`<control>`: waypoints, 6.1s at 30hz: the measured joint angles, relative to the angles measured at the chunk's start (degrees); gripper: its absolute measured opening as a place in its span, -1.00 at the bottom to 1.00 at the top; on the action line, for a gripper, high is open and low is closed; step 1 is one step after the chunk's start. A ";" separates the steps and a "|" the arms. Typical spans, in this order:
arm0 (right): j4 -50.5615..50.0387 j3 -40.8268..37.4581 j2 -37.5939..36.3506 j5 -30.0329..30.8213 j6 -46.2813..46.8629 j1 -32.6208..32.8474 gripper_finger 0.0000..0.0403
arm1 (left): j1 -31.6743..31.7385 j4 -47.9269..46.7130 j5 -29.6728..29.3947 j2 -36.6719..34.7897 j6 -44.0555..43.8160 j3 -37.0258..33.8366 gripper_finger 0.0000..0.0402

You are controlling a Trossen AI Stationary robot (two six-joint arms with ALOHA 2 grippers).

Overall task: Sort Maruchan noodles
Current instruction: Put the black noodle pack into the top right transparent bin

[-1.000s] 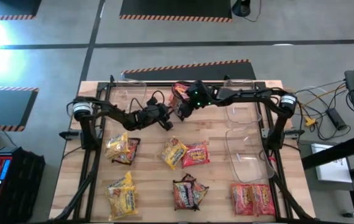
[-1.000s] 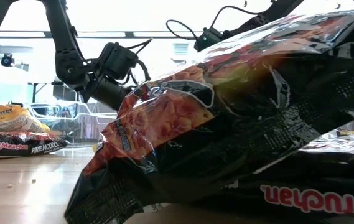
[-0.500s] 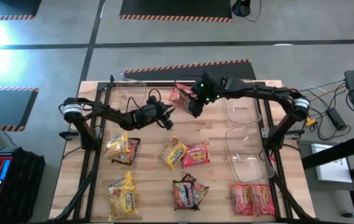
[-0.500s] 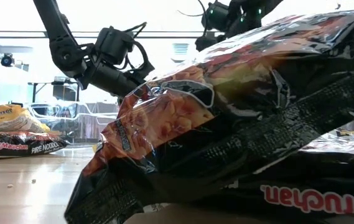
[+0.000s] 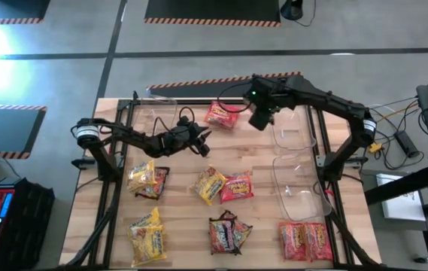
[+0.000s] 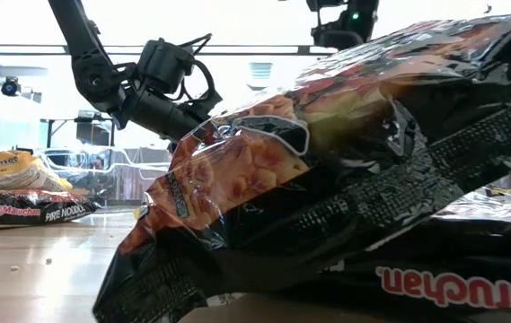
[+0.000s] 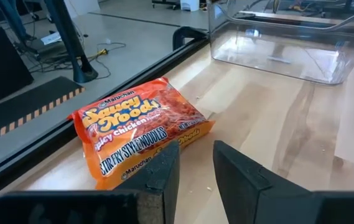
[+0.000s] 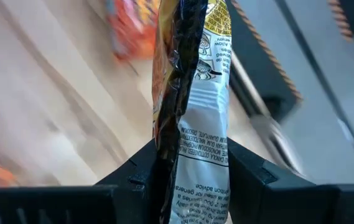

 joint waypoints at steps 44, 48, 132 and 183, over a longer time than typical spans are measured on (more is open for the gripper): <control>-13.43 -9.21 5.42 19.84 -21.75 -4.22 -0.40 | 0.00 0.02 0.02 0.02 0.54 0.04 -0.59; -13.37 -11.03 5.42 20.78 -22.11 -4.52 -0.40 | 0.00 0.02 0.02 0.02 0.54 0.04 -0.59; 13.91 -26.74 13.94 20.80 -74.24 -14.48 -0.40 | 0.22 1.27 -0.44 0.04 3.58 0.07 -0.59; 22.40 -15.78 13.86 30.69 -60.38 -14.65 -0.07 | 0.24 1.27 -0.42 0.04 4.17 0.05 -0.59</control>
